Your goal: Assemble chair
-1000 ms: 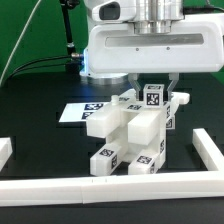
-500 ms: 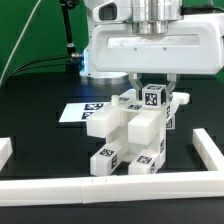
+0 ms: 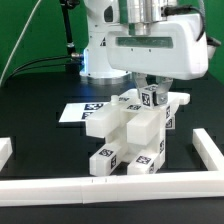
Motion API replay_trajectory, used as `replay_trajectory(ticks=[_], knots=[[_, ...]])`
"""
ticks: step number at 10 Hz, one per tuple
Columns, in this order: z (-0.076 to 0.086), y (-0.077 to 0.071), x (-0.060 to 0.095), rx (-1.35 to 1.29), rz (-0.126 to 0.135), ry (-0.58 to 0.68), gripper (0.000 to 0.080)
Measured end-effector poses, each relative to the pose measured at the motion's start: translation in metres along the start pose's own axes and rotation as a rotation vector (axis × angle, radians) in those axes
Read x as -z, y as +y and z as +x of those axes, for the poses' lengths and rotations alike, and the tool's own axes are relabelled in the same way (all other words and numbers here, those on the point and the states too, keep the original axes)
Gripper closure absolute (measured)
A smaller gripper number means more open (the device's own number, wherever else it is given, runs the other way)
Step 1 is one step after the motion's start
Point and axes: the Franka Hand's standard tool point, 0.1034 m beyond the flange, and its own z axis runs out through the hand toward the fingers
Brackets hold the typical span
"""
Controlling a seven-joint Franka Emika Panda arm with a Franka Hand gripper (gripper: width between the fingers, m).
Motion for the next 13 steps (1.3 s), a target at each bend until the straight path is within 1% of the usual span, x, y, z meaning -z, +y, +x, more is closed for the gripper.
replay_trajectory(ticks=[1,2,3,4,5,6,7,10,11,12,13], knots=[[0.0,0.0,0.0,0.001,0.0,0.0,0.0532],[0.0,0.0,0.0,0.005,0.0,0.0,0.0355],[0.0,0.0,0.0,0.006,0.0,0.0,0.0229],[0.0,0.0,0.0,0.057,0.0,0.0,0.0229],[0.001,-0.002,0.002,0.207,0.002,0.003,0.0167],[-0.002,-0.005,0.003,0.391,0.0,0.0,0.0153],[-0.008,-0.005,0.005,0.5,-0.005,-0.009,0.0153],[-0.007,-0.003,0.005,0.716,-0.006,-0.007,0.0151],[-0.007,-0.003,0.005,0.799,-0.012,-0.003,0.0151],[-0.006,-0.004,0.006,1.063,-0.046,0.017,0.0151],[-0.007,-0.004,0.005,1.247,-0.059,0.016,0.0151]])
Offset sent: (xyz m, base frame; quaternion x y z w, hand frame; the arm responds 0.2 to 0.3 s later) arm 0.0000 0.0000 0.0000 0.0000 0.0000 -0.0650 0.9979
